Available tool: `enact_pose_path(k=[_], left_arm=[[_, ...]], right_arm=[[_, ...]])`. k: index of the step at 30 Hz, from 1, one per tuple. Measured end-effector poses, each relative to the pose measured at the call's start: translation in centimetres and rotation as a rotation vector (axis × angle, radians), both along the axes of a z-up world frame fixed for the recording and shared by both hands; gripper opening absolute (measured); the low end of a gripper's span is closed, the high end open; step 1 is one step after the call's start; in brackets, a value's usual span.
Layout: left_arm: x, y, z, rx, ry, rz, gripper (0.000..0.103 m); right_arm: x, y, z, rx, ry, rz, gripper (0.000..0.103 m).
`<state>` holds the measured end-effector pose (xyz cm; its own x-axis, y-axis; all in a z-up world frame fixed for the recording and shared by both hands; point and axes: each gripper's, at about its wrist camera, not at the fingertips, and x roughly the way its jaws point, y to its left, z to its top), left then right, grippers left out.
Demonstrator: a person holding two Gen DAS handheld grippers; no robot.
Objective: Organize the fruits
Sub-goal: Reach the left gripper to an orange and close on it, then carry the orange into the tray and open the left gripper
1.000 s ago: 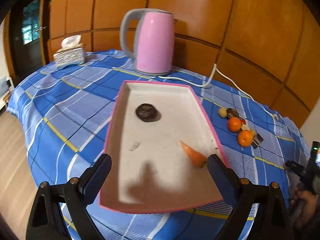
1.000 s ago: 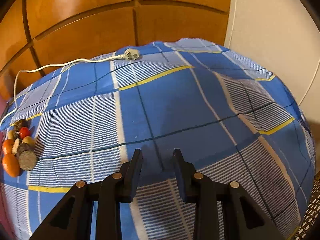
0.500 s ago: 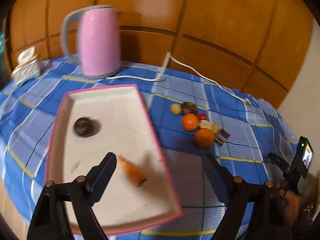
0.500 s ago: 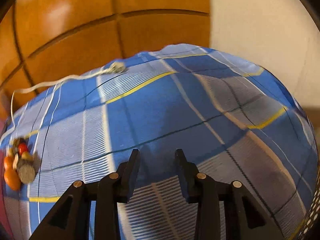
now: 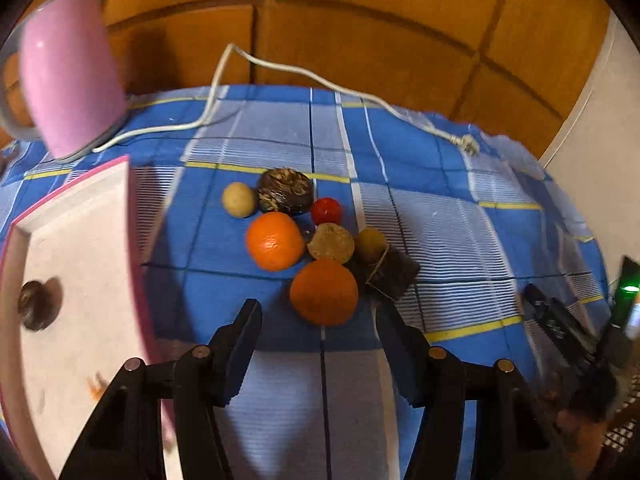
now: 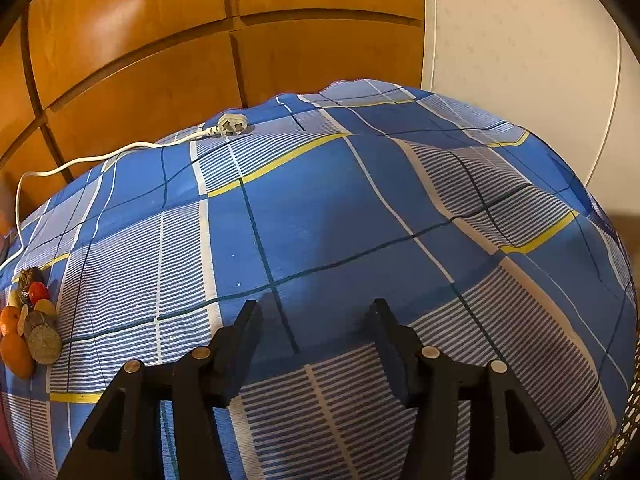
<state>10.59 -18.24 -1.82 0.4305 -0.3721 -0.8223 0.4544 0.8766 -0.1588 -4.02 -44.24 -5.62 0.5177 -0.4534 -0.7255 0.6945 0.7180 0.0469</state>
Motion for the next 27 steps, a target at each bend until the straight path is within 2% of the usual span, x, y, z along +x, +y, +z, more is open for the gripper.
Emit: enact_pose_path(k=[3,5,7,10,16,19,23,27], left_arm=[[1.0,-1.0,-1.3,0.011,0.021,-0.001,0.059],[1.6,-1.3,-2.1,-0.002,0.047,-0.007,0.045],[1.6,-1.1,-2.5,-0.019,0.031,-0.014,0.040],[1.1,-0.2,-2.2,-0.077,0.056,-0.005,0.039],[-1.2,2.8,0.7,-0.178,0.032,0.003,0.039],[-1.6,5.5,2.1,-0.211,0.029,0.042,0.039],[-1.4,9.9,3.6,-0.223,0.003,0.130,0.039],[0.9,14.4,4.0,-0.182,-0.033,0.234,0.039]], right_arm=[[0.1,0.1,0.0,-0.004,0.004,0.005,0.060],[0.1,0.2,-0.1,-0.008,0.008,0.006,0.061],[0.2,0.1,-0.1,-0.009,0.009,0.006,0.061],[0.3,0.2,-0.1,-0.015,0.013,0.006,0.061],[0.4,0.2,-0.1,-0.017,0.013,0.007,0.062],[0.3,0.2,-0.2,-0.017,0.013,0.008,0.062],[0.3,0.2,-0.2,-0.017,0.012,0.008,0.062],[0.3,0.2,-0.1,-0.018,0.014,0.007,0.062]])
